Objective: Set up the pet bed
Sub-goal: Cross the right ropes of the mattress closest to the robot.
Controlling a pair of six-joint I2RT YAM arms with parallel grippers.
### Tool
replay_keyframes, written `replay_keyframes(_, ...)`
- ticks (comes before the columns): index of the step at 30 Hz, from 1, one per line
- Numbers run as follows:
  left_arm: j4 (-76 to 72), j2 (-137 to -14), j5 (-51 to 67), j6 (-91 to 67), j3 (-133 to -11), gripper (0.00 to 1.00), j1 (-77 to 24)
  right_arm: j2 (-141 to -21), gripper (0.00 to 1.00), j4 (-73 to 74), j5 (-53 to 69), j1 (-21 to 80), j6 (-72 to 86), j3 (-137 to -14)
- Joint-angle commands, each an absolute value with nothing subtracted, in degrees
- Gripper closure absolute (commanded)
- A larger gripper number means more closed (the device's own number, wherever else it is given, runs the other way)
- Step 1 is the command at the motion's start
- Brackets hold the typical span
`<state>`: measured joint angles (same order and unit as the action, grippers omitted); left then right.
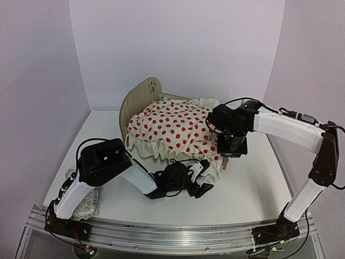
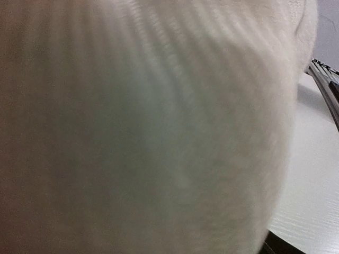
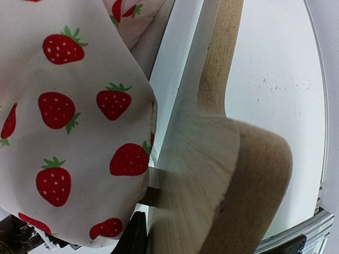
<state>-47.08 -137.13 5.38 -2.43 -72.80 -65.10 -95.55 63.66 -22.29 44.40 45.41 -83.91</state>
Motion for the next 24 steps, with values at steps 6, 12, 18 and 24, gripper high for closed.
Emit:
replay_keyframes(6,-47.95,-142.26,4.69,-4.48,-77.87,0.15,-63.63,-98.16,1.00,49.70,-19.92,45.48,35.88,-88.39)
replay_keyframes(12,-48.42,-144.79,5.37,-5.40,-80.74,0.15,-63.20,-97.99,1.00,49.66,-19.47,45.51,35.21,-88.28)
replay_keyframes(18,-48.82,-146.58,5.51,-6.26,-82.41,0.25,-63.21,-98.08,1.00,49.66,-19.16,45.48,34.99,-88.24)
replay_keyframes(24,-49.06,-146.76,4.32,-6.64,-81.67,0.52,-63.20,-98.07,1.00,49.66,-19.18,45.52,34.76,-88.34)
